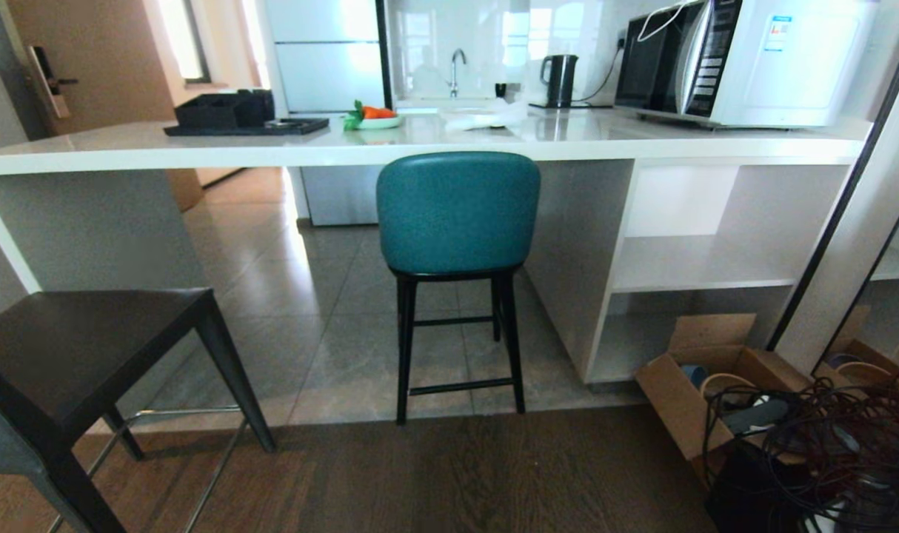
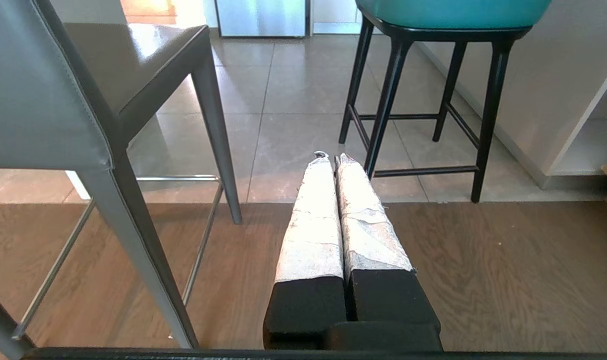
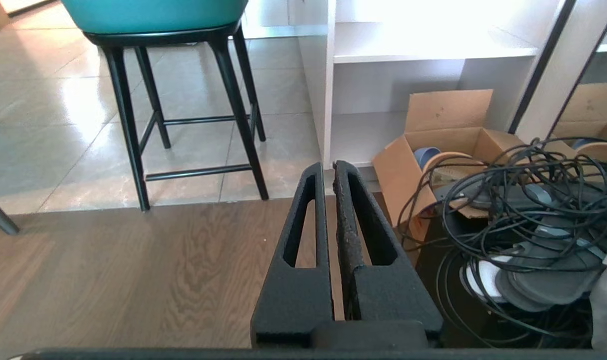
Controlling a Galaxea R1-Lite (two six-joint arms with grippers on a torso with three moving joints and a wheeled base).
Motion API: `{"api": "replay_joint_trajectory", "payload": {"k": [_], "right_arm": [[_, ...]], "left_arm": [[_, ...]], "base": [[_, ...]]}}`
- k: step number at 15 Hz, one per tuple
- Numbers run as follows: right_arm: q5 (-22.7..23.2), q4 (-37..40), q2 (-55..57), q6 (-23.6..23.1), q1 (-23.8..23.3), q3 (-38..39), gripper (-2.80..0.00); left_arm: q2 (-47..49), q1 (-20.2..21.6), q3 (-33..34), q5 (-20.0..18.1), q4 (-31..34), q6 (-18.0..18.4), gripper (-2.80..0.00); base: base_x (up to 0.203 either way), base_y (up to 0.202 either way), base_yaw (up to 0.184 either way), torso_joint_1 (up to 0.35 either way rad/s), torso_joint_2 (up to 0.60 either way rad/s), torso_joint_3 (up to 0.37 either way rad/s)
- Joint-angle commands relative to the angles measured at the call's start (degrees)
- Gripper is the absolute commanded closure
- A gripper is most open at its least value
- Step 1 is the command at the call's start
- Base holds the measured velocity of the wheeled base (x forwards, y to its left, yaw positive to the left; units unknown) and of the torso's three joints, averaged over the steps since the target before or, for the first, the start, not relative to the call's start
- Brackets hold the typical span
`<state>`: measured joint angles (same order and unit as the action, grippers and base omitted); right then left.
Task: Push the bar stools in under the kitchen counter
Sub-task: Pull the blue chair out from under the dining table
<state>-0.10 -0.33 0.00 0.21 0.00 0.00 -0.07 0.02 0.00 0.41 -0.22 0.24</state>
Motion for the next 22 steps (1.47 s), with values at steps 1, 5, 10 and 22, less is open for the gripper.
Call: {"api": "replay_joint_trajectory", "payload": {"k": [1,5,10,22], "right_arm": [[0.0,0.0,0.1,0.0,0.0,0.3,0.0],[0.0,0.0,0.1,0.0,0.0,0.3,0.0],[0.0,0.0,0.1,0.0,0.1,0.3,0.0],[0.0,0.0,0.1,0.0,0.0,0.3,0.0]], "left_arm": [[0.1,0.0,0.2,-0.1,0.0,0.0,0.0],[0.1,0.1,0.2,0.0,0.0,0.0,0.0],[0.1,0.0,0.2,-0.1,0.0,0.0,0.0],[0.1,0.0,0.2,-0.1,0.0,0.0,0.0]], "base": [[0.0,0.0,0.0,0.0,0.0,0.0],[0.114,0.0,0.0,0.0,0.0,0.003],[0.196,0.0,0.001,0.003,0.0,0.003],[0.194,0.0,0.002,0.002,0.0,0.002]]}}
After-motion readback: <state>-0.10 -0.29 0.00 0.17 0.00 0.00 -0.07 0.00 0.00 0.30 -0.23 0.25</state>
